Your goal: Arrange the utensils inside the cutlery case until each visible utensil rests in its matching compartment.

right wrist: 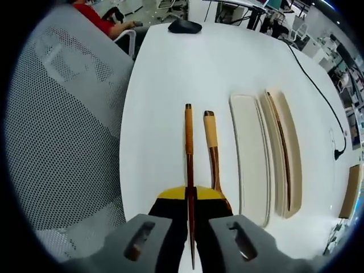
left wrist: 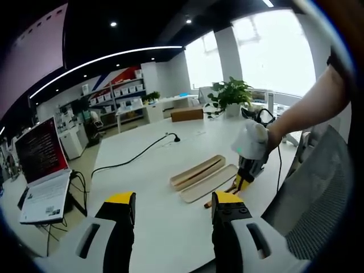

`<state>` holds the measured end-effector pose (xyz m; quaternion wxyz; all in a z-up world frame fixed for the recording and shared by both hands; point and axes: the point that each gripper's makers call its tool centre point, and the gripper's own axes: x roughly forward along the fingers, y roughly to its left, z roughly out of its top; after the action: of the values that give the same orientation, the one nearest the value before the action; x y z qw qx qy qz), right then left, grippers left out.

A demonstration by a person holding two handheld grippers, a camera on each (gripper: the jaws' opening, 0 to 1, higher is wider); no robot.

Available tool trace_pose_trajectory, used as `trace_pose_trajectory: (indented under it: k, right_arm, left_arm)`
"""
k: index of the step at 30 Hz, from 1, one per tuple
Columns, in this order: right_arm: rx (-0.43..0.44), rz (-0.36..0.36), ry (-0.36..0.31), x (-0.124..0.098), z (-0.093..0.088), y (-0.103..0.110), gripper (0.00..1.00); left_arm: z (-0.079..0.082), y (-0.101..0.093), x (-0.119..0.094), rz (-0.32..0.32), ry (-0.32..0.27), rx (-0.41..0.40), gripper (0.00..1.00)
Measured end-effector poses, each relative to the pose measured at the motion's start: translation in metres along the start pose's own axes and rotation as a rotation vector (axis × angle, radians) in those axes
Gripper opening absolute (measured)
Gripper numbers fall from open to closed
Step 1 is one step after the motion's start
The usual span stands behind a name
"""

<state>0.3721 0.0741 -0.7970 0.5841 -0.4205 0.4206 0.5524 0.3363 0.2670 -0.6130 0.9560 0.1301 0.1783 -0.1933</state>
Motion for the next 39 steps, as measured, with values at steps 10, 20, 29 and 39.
trace_pose_trajectory:
  k: [10, 20, 29, 39]
  right_arm:
    - [-0.041, -0.046, -0.013, -0.018, 0.009, -0.015, 0.00]
    - [-0.050, -0.133, -0.037, -0.034, 0.021, -0.045, 0.00]
    - [-0.069, -0.195, -0.037, -0.037, 0.025, -0.065, 0.00]
    - [-0.103, -0.248, -0.010, -0.033, 0.025, -0.078, 0.00]
  left_arm:
    - [0.000, -0.002, 0.001, -0.005, 0.000, 0.005, 0.55]
    - [0.001, -0.001, 0.000, -0.004, -0.002, 0.001, 0.55]
    - [0.002, 0.003, -0.001, 0.010, -0.011, -0.006, 0.55]
    - [0.003, 0.005, -0.002, 0.019, -0.017, -0.008, 0.55]
